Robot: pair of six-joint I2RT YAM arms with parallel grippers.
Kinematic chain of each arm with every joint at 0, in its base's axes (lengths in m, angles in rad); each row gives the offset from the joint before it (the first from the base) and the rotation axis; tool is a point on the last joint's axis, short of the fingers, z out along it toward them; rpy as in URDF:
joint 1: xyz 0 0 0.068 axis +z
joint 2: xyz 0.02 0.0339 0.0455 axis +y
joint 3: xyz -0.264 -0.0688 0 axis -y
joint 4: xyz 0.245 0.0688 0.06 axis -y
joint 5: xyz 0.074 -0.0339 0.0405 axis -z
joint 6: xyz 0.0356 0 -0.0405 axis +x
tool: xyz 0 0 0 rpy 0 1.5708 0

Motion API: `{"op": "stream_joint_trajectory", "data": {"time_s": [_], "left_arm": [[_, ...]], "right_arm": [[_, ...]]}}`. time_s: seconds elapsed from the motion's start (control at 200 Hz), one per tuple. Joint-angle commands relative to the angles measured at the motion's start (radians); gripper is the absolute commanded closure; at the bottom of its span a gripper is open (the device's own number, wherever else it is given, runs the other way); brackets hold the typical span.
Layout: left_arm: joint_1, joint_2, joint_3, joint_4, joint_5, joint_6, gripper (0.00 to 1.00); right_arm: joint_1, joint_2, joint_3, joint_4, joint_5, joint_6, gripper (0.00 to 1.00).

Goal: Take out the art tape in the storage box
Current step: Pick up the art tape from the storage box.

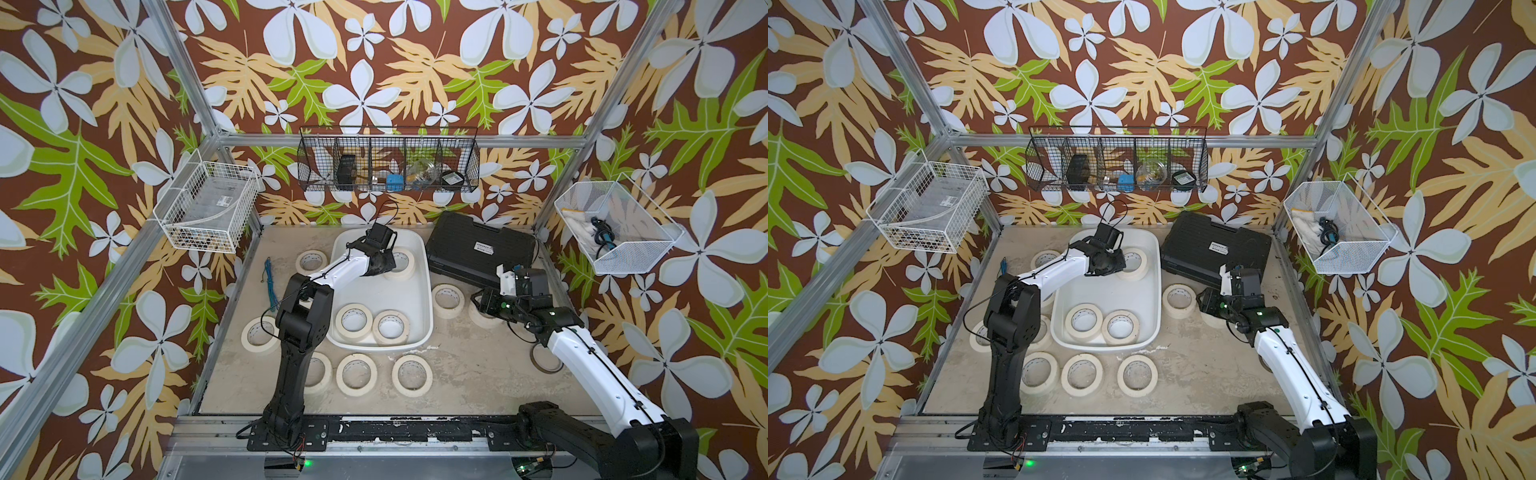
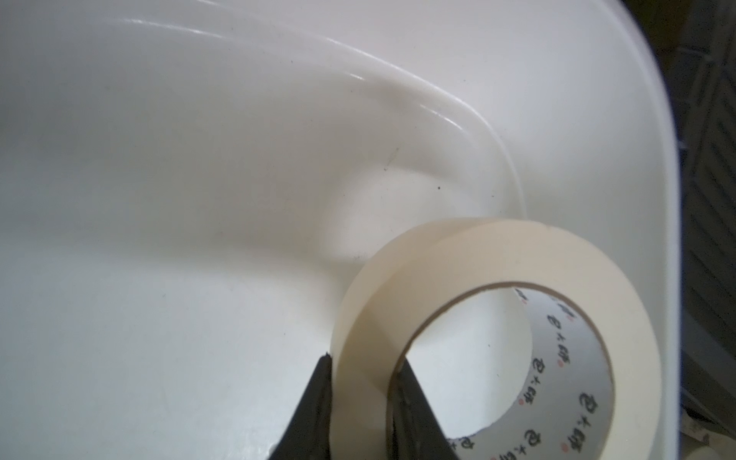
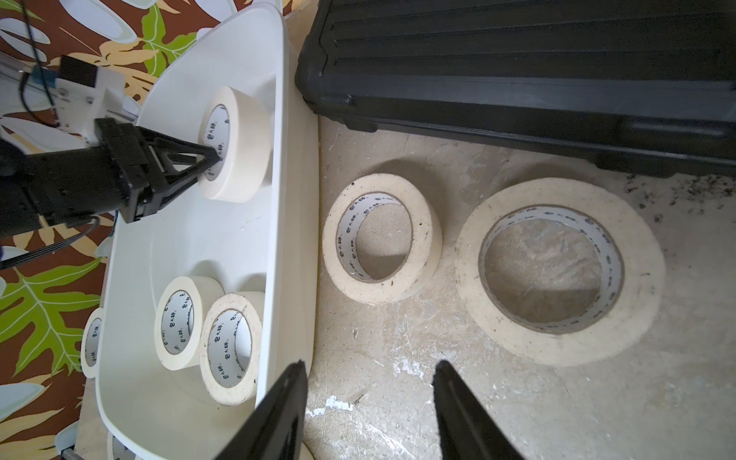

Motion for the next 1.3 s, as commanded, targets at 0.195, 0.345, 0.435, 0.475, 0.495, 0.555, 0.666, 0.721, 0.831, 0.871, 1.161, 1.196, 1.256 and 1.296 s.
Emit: {"op": "stream_joint_trajectory", "data": {"time_s": [0.195,0.345,0.435,0.475,0.495,0.555,0.666,0.721,0.831,0.871,1.161,1.196,1.256,1.296], "left_arm": [[-0.062,-0.207,-0.147,-0.076,-0.073,0.100,0.86],[-0.114,-0.299,-0.221,-0.122,-0.109,0.097,0.87],[-0.150,-0.350,-0.254,-0.141,-0.126,0.091,0.87],[-0.164,-0.369,-0.266,-0.149,-0.129,0.089,0.87],[-0.171,-0.380,-0.272,-0.152,-0.127,0.089,0.87],[-0.194,-0.405,-0.288,-0.162,-0.130,0.088,0.87],[-0.230,-0.442,-0.310,-0.178,-0.135,0.090,0.87],[-0.245,-0.457,-0.318,-0.185,-0.140,0.093,0.87],[-0.272,-0.485,-0.330,-0.199,-0.144,0.105,0.87],[-0.281,-0.491,-0.332,-0.205,-0.142,0.106,0.87],[-0.328,-0.538,-0.341,-0.233,-0.137,0.113,0.86],[-0.333,-0.543,-0.340,-0.235,-0.137,0.115,0.87],[-0.337,-0.542,-0.336,-0.238,-0.133,0.118,0.86],[-0.342,-0.542,-0.334,-0.241,-0.131,0.119,0.86]], "right_arm": [[0.022,-0.022,0.044,0.020,-0.014,0.007,0.47],[0.085,-0.052,0.048,0.062,0.008,0.025,0.47],[0.131,-0.047,0.070,0.060,0.034,0.035,0.47],[0.151,-0.043,0.081,0.059,0.043,0.040,0.47],[0.163,-0.040,0.086,0.059,0.049,0.043,0.47],[0.198,-0.032,0.101,0.061,0.066,0.053,0.47],[0.275,-0.015,0.116,0.083,0.102,0.072,0.47],[0.320,-0.003,0.120,0.093,0.137,0.078,0.47],[0.425,0.027,0.136,0.107,0.233,0.067,0.47],[0.447,0.041,0.138,0.111,0.243,0.065,0.46],[0.512,0.101,0.139,0.142,0.258,0.052,0.45],[0.513,0.108,0.140,0.144,0.258,0.051,0.45],[0.521,0.119,0.145,0.148,0.257,0.045,0.44],[0.528,0.127,0.151,0.148,0.257,0.040,0.44]]}}
